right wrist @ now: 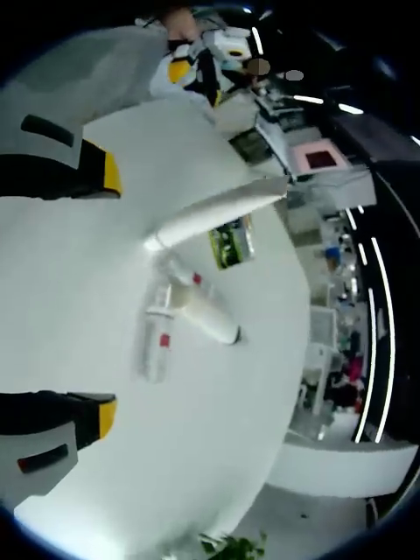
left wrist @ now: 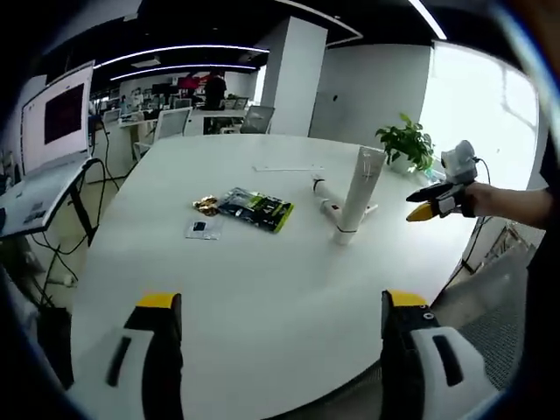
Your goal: Arrange the skincare products in the storage area until every visible bottle or jar stands upright without overlapping.
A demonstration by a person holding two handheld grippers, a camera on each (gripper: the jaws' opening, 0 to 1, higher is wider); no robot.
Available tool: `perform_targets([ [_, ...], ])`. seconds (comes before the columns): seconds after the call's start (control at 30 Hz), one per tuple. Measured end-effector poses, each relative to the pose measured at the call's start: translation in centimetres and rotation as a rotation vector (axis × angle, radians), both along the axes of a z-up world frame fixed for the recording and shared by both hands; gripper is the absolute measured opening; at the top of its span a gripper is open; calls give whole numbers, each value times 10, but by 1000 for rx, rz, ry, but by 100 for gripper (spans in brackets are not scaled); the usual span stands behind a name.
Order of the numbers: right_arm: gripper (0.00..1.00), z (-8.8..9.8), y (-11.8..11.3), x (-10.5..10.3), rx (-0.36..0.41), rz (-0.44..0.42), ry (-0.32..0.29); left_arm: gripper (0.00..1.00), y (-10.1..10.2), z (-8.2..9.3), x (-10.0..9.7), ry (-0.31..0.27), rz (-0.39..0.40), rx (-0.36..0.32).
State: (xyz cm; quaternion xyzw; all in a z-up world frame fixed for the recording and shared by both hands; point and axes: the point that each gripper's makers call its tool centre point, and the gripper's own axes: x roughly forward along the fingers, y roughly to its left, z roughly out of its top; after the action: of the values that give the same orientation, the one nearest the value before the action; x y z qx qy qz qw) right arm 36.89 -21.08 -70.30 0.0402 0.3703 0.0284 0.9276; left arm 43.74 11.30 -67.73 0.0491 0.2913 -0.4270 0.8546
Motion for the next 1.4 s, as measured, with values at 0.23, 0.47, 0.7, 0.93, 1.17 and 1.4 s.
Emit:
perform_targets([
  [0.23, 82, -1, -14, 33, -12, -29, 8, 89, 1, -2, 1, 10, 8, 5],
  [0.47, 77, -2, -23, 61, -1, -76, 28, 89, 3, -3, 4, 21, 26, -3],
  [0.7, 75, -7, -20, 72, -3, -55, 95, 88, 2, -4, 3, 20, 18, 0],
  [0.93, 69, -7, -29, 92, -19, -63, 152, 86, -1, -5, 0, 41, 0, -11],
  [1.17, 67, -15, -40, 110, 27, -115, 173, 85, -3, -7, -3, 44, -19, -2],
  [1.4, 65, -22, -41, 131, 30, -129, 182, 86, -3, -9, 0, 55, -7, -9],
])
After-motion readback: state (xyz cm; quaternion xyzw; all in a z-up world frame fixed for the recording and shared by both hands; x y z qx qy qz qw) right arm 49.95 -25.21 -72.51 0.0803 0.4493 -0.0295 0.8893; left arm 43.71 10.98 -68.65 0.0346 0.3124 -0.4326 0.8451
